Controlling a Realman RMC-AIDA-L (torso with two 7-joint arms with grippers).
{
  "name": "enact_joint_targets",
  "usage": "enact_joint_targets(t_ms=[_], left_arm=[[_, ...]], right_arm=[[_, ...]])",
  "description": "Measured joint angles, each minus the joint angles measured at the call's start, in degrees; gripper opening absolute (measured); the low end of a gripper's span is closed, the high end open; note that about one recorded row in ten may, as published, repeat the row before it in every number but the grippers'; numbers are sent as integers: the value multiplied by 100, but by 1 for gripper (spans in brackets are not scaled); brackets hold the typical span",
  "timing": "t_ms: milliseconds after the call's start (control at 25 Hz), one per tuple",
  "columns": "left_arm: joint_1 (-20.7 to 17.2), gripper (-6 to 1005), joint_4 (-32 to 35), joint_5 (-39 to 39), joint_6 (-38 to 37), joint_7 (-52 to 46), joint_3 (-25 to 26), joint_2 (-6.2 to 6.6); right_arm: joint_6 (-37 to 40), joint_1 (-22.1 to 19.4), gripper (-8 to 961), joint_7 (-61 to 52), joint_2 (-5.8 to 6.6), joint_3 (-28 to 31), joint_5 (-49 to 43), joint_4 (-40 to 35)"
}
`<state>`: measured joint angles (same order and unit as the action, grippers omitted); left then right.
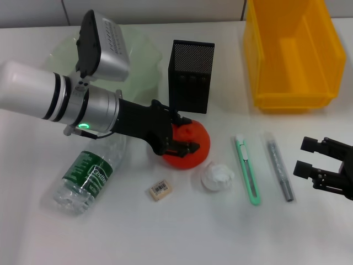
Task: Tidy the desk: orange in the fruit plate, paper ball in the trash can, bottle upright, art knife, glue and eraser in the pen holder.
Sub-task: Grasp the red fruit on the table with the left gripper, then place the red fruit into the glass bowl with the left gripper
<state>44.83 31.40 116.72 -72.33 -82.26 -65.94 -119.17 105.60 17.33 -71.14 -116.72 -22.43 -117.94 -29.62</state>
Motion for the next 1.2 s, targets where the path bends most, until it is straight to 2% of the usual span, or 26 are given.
enact_joint_targets(t_ms=[120, 200, 440, 640, 800, 920, 1080, 1200], left_arm=[[-202, 667, 238, -329, 80, -11, -389, -1], [-258, 436, 310, -429, 115, -4, -480, -1], [-282, 268, 352, -469, 181, 8, -525, -1], [-424, 239, 681, -898, -121, -17, -497, 10], [-939, 216, 1524, -1687, -596, -13, -100, 55], [-1410, 195, 2065, -2153, -558, -7, 508, 61], [-1591, 160, 2148, -2337, -170, -38, 1121, 73], [-1632, 146, 2082, -2336, 528, -171, 1180, 53]], right_arm=[[-16, -1, 787, -4, 0, 1, -2, 0], [-20, -1, 787, -5, 0, -5, -4, 0], [-22, 12, 787, -7, -12, -29, -16, 0], [-23, 17, 787, -9, -17, 1, -19, 1], [-44, 32, 787, -41, -23, 3, -19, 8], [-101, 34, 787, -67, -38, 0, -19, 9], [-168, 46, 787, -68, -63, -12, -19, 9], [-180, 68, 787, -73, -70, -30, -19, 9]])
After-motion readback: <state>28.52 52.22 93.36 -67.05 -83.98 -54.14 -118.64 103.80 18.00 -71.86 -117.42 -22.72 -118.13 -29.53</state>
